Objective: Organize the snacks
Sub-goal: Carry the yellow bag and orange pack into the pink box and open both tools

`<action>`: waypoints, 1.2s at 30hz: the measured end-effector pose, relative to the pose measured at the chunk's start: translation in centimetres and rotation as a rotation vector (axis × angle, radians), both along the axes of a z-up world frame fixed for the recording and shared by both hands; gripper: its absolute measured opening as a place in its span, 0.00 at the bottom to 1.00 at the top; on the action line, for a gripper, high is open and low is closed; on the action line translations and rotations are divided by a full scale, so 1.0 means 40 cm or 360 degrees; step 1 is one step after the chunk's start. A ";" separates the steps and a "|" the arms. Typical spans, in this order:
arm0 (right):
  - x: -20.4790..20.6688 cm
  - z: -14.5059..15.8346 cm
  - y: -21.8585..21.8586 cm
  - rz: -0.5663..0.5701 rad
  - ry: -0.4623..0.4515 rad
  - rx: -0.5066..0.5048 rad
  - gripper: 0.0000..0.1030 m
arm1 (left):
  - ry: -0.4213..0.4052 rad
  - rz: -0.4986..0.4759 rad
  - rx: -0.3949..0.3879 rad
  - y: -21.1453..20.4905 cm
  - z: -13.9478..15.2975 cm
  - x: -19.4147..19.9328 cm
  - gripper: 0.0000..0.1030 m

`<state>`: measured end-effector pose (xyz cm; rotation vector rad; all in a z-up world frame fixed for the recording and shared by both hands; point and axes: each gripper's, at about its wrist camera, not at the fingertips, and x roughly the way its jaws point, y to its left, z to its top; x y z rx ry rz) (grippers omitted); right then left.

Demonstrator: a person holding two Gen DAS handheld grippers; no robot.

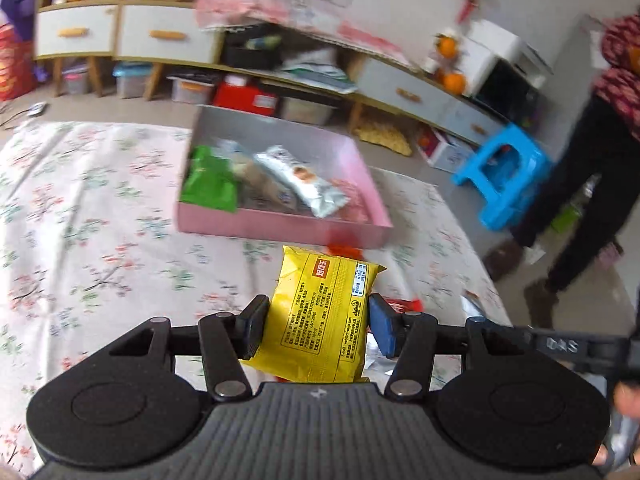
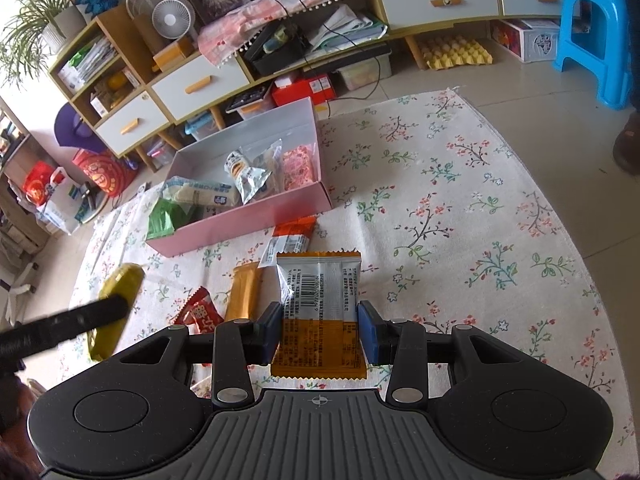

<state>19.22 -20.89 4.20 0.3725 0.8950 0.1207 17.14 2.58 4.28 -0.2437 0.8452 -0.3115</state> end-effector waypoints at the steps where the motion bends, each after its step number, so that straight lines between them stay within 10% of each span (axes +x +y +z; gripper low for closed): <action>1: 0.000 -0.001 0.002 0.0002 0.0002 -0.0002 0.38 | 0.0009 0.0016 0.0005 -0.001 -0.004 0.002 0.48; 36: 0.212 -0.007 0.049 0.0086 -0.0005 -0.0103 0.38 | -0.0010 0.0175 0.0152 0.013 -0.005 0.143 0.48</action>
